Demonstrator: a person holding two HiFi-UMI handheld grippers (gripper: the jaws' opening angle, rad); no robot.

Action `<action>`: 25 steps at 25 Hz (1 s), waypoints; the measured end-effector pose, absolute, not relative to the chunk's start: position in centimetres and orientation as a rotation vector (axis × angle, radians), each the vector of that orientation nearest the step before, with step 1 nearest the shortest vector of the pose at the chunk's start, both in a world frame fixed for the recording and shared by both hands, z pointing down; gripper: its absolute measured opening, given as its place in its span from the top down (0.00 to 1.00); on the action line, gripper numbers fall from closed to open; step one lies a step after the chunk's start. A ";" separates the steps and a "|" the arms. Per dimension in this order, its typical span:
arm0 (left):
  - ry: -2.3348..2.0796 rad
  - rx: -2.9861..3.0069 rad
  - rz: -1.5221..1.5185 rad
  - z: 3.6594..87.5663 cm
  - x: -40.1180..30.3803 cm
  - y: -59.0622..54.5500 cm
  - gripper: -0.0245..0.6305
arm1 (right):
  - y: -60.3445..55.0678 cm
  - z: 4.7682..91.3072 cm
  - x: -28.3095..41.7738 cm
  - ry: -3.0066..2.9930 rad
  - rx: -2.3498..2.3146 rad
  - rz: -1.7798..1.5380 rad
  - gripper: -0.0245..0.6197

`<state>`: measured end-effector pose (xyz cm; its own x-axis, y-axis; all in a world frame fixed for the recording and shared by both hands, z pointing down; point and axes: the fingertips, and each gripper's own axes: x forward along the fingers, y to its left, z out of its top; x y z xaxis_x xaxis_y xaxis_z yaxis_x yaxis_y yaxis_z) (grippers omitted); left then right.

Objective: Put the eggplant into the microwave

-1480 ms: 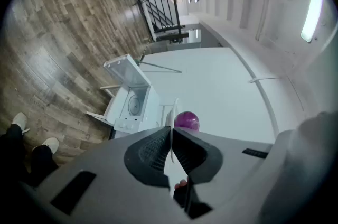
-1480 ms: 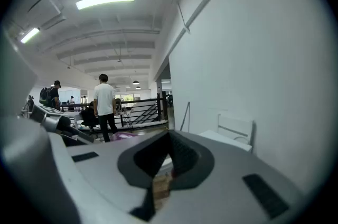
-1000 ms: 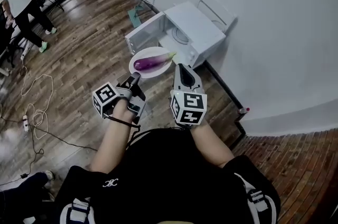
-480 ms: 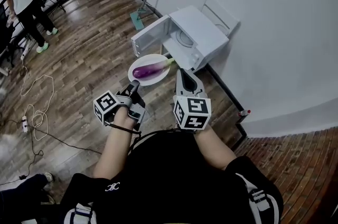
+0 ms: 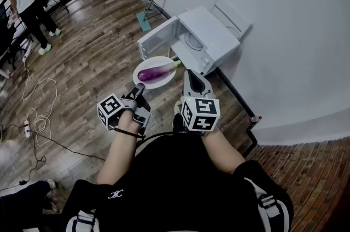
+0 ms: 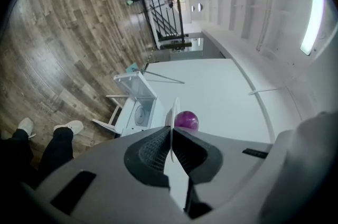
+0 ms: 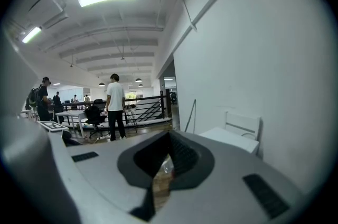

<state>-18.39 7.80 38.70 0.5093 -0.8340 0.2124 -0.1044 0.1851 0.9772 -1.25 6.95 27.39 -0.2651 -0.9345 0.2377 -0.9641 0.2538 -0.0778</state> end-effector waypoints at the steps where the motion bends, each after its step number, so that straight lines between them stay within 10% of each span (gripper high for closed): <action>1: -0.930 1.305 -0.634 38.8 -18.4 7.3 0.94 | 6.4 27.6 -1.2 -2.376 1.808 0.317 0.95; 25: -0.988 1.276 -0.632 40.0 -12.4 -16.0 0.94 | -19.6 29.1 4.9 -2.429 1.726 0.315 0.95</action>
<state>-12.41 -15.99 40.03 0.4685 -0.8472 0.2504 -0.1278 0.2155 0.9681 4.91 -19.60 29.11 -0.3292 -0.9137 0.2381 -0.9442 0.3177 -0.0864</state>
